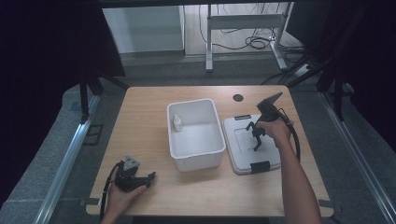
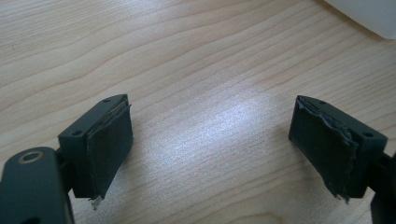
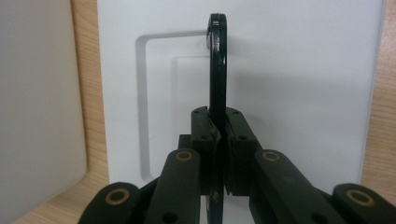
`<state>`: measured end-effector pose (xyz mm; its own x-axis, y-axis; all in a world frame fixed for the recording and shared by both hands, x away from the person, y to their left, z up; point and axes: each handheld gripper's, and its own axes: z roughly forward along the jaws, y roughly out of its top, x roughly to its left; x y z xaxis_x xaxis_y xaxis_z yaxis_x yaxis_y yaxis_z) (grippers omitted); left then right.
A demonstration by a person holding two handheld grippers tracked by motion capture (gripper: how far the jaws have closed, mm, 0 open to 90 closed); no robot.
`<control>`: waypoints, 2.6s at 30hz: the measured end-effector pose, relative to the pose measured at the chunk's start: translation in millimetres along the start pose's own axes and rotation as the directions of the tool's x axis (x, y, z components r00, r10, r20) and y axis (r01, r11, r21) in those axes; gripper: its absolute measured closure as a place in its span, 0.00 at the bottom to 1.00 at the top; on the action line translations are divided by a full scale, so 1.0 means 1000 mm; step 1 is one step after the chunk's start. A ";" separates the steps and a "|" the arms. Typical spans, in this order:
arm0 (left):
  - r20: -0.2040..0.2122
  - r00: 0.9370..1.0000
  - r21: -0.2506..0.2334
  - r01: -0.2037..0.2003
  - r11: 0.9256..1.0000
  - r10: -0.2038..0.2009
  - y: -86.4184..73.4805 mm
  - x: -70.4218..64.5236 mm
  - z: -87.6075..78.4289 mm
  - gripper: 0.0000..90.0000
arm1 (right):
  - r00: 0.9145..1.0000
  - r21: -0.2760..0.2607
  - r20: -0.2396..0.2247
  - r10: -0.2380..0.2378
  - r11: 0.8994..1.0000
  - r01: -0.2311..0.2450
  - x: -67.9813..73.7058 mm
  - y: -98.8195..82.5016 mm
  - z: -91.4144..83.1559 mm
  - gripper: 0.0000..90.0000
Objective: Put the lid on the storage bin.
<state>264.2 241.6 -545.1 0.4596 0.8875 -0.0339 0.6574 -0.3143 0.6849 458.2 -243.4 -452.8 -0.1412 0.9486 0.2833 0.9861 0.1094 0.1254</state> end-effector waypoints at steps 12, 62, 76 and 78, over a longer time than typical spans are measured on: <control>-0.001 1.000 0.001 0.000 1.000 0.000 0.000 0.000 0.000 0.15 | 1.000 -0.038 -0.005 -0.014 0.999 0.014 0.007 -0.009 -0.041 0.94; -0.001 1.000 0.002 0.000 1.000 0.000 0.000 -0.001 -0.001 0.16 | 0.984 -0.185 -0.168 -0.061 0.982 0.030 0.074 -0.013 -0.129 0.93; -0.001 1.000 0.003 -0.001 1.000 0.001 0.000 -0.001 -0.001 0.16 | 0.984 -0.189 -0.155 -0.085 0.980 0.055 0.102 -0.006 -0.122 0.93; -0.001 1.000 0.002 -0.001 1.000 0.001 0.000 -0.001 -0.001 0.16 | 0.984 -0.185 -0.159 -0.080 0.982 0.050 0.106 -0.004 -0.121 0.93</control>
<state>263.4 241.3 -544.7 0.4597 0.8875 -0.0320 0.6582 -0.3162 0.6832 428.2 -179.6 -308.6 -0.2320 0.8775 0.4198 0.9445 0.1001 0.3128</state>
